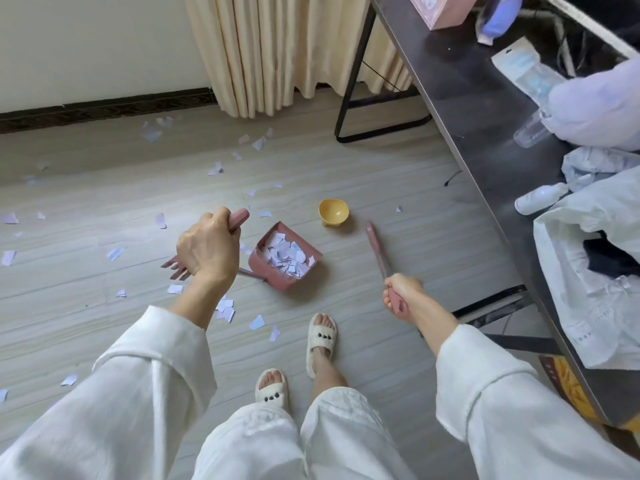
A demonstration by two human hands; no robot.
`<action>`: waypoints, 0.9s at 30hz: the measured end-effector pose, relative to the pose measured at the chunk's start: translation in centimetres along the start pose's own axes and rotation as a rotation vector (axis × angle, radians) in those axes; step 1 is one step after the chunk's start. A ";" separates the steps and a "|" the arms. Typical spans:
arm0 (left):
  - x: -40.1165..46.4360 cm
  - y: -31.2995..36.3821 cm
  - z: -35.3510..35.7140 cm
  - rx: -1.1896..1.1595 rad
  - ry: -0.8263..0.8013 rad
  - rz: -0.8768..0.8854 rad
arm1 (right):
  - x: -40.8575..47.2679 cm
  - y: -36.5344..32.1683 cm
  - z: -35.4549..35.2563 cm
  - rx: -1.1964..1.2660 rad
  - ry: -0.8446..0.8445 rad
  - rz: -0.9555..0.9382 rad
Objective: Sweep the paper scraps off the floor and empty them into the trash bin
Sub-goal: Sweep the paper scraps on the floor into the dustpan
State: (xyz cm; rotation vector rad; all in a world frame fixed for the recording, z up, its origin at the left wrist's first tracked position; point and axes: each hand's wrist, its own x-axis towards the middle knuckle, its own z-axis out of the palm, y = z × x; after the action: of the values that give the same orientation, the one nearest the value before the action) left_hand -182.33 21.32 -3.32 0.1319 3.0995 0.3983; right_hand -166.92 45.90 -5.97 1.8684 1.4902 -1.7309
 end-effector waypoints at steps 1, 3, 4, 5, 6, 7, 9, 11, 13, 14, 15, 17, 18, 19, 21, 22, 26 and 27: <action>0.2 0.7 0.6 0.007 -0.015 -0.002 | 1.4 -0.7 -0.1 0.001 0.025 -0.005; 0.8 2.4 2.0 0.022 -0.044 -0.001 | 4.5 -2.5 -0.6 -0.017 0.060 -0.003; 1.1 3.4 2.8 0.032 -0.057 0.000 | 6.2 -3.6 -1.1 -0.034 0.078 0.002; 1.5 4.3 3.3 0.035 -0.064 -0.002 | 7.7 -4.7 -1.5 -0.053 0.090 0.009; 1.9 5.0 3.7 0.040 -0.067 -0.001 | 9.0 -5.6 -1.8 -0.081 0.103 0.022; 2.5 5.9 4.3 0.045 -0.075 -0.002 | 10.5 -6.7 -2.3 -0.106 0.115 0.032; 3.4 7.2 5.0 0.049 -0.076 0.006 | 12.9 -8.5 -2.9 -0.144 0.163 -0.001; 4.2 8.2 5.6 0.046 -0.067 0.020 | 14.7 -10.0 -3.4 -0.173 0.192 -0.019; 5.0 9.2 6.2 0.041 -0.057 0.026 | 16.3 -11.3 -3.8 -0.187 0.187 -0.006; 5.3 9.6 6.4 0.035 -0.054 0.028 | 16.8 -11.7 -4.0 -0.189 0.176 -0.004; 5.6 9.9 6.6 0.031 -0.055 0.028 | 17.2 -12.1 -4.0 -0.190 0.163 0.003; 5.9 10.6 6.9 0.034 -0.072 0.047 | 17.3 -12.2 -4.0 -0.203 0.139 0.022; 6.2 10.8 7.0 0.041 -0.087 0.059 | 17.1 -12.2 -3.9 -0.218 0.124 0.036; 6.4 11.0 7.1 0.044 -0.101 0.065 | 16.8 -11.9 -3.7 -0.230 0.114 0.048; 6.8 11.1 7.1 0.043 -0.120 0.078 | 15.7 -11.3 -3.5 -0.246 0.109 0.063; 7.0 11.1 7.1 0.045 -0.129 0.079 | 15.1 -11.0 -3.5 -0.261 0.111 0.067; 7.1 10.6 6.6 0.081 -0.207 0.120 | 12.2 -9.1 -3.5 -0.310 0.074 0.066; 7.1 10.3 6.3 0.101 -0.246 0.146 | 11.3 -8.5 -3.5 -0.300 0.066 0.074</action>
State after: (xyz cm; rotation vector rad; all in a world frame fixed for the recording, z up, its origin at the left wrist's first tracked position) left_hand -188.42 33.44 -6.85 0.3794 2.8751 0.2089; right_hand -173.13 58.32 -10.36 1.8118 1.5815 -1.3395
